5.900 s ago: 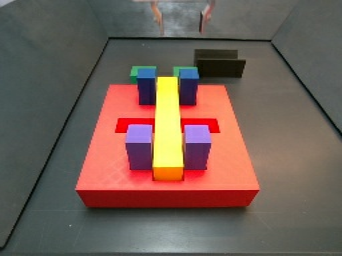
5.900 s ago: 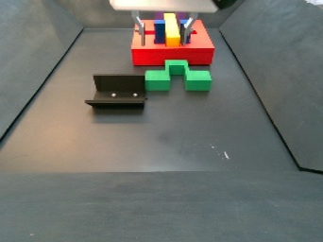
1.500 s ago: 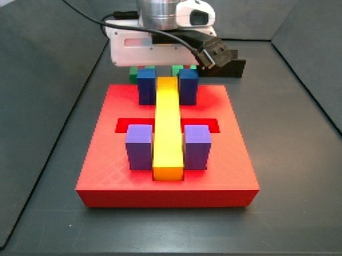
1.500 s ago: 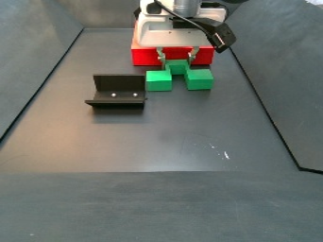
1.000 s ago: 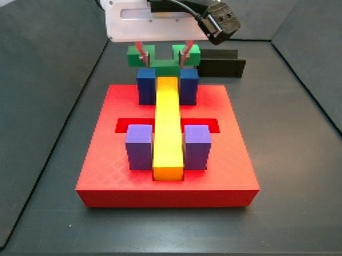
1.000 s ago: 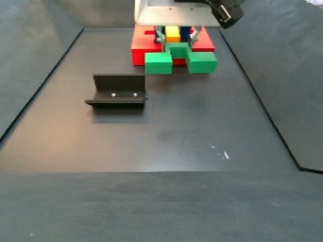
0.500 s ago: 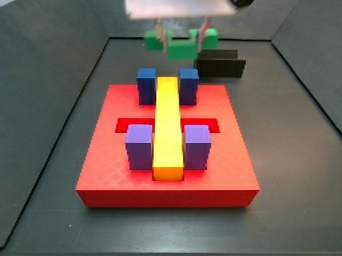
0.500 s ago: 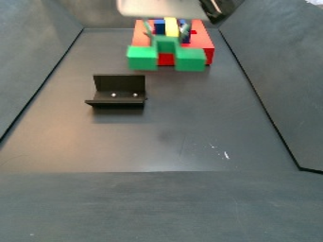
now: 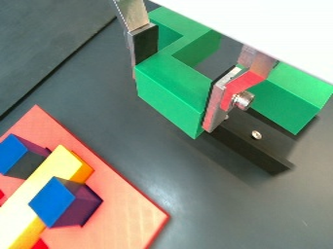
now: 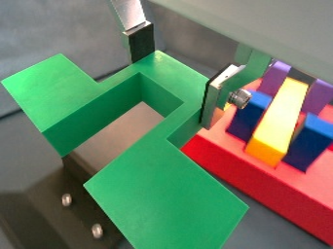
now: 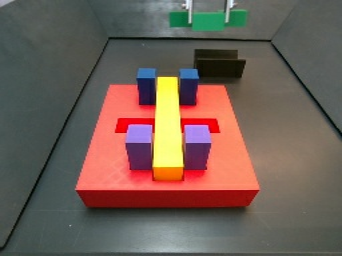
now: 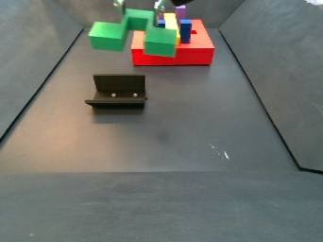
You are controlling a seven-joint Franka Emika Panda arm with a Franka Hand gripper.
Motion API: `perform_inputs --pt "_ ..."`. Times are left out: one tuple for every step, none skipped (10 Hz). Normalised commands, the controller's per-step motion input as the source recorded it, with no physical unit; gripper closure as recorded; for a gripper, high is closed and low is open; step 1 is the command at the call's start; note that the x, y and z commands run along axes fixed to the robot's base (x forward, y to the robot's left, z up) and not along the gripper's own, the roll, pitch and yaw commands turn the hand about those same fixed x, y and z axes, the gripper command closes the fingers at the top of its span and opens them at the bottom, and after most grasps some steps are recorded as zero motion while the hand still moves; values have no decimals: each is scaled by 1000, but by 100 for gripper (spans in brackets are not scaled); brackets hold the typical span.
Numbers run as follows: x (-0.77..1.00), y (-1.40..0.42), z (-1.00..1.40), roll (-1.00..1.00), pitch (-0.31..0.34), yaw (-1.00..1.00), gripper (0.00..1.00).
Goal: Pick up the green object. Move up. Place the green object on the fixture. Regrasp the green object. Move to above the board. Insert the green object.
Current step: Place the green object on the fixture.
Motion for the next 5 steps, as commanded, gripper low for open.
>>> perform_inputs --pt "911 166 249 -629 0 -280 100" --pt "826 320 66 -626 131 -66 100" --pt "840 334 0 -591 237 0 100" --pt "823 303 -31 -611 249 0 100" --pt "766 246 -111 -680 266 0 100"
